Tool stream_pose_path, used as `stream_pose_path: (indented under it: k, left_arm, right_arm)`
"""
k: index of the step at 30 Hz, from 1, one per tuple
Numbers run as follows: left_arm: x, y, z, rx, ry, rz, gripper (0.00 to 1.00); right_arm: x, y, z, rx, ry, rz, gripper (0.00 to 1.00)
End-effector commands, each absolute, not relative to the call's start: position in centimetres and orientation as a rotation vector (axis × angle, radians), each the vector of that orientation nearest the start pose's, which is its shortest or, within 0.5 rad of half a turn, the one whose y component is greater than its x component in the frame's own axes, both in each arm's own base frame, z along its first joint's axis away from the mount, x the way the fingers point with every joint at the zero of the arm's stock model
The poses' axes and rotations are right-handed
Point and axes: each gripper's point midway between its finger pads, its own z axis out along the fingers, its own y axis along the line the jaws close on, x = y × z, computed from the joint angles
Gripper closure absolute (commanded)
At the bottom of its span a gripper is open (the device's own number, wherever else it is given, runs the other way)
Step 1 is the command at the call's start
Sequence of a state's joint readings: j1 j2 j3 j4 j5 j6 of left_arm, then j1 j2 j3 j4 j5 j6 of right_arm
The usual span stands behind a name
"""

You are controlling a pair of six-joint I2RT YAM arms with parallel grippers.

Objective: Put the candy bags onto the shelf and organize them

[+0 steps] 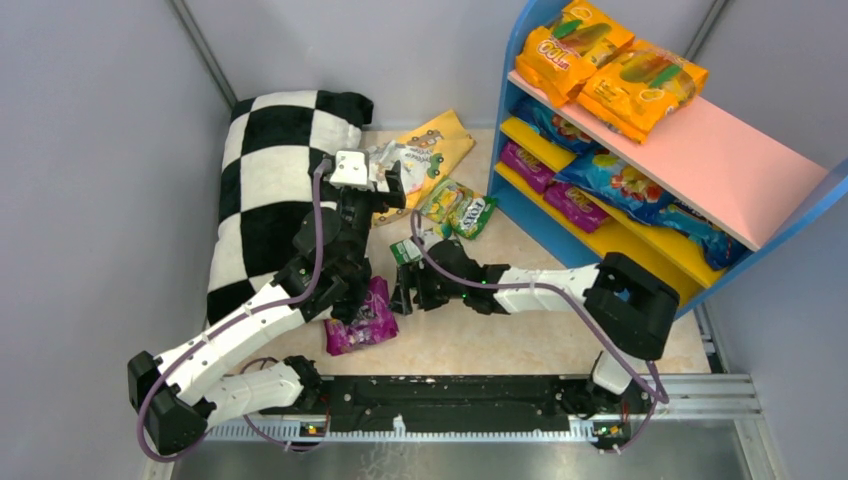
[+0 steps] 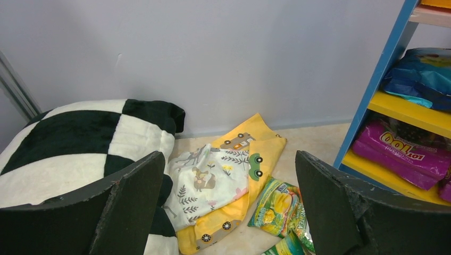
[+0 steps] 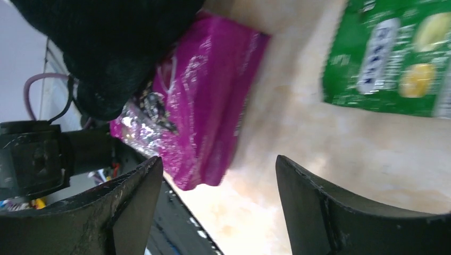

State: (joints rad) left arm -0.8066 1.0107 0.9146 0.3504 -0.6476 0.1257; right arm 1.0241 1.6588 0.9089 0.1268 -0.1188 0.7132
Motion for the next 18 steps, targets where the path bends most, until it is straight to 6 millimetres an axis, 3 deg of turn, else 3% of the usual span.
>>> stream_pose_path:
  k: [1, 6, 10, 13, 16, 18]
  left_arm:
    - [31.6, -16.7, 41.1, 0.031, 1.310, -0.165, 0.01]
    - [31.6, -16.7, 41.0, 0.034, 1.311, -0.167, 0.01]
    - [31.7, -16.7, 40.9, 0.034, 1.313, -0.163, 0.01]
    - [31.6, -16.8, 41.1, 0.034, 1.310, -0.172, 0.01]
    - [31.6, -16.6, 41.1, 0.031, 1.311, -0.168, 0.01]
    - [31.6, -16.6, 41.1, 0.030, 1.312, -0.168, 0.01]
  right_arm:
    - [17.6, 44.7, 11.1, -0.427, 2.313, 1.237, 0.24]
    - [16.3, 46.0, 9.3, -0.475, 2.359, 1.240, 0.36]
    - [16.0, 46.2, 8.1, -0.518, 2.394, 1.177, 0.56]
    - [16.3, 45.5, 7.3, -0.511, 2.420, 1.108, 0.72]
    - [16.4, 44.2, 6.6, -0.537, 2.450, 1.013, 1.00]
    - [16.5, 43.1, 6.6, -0.554, 2.452, 0.950, 1.00]
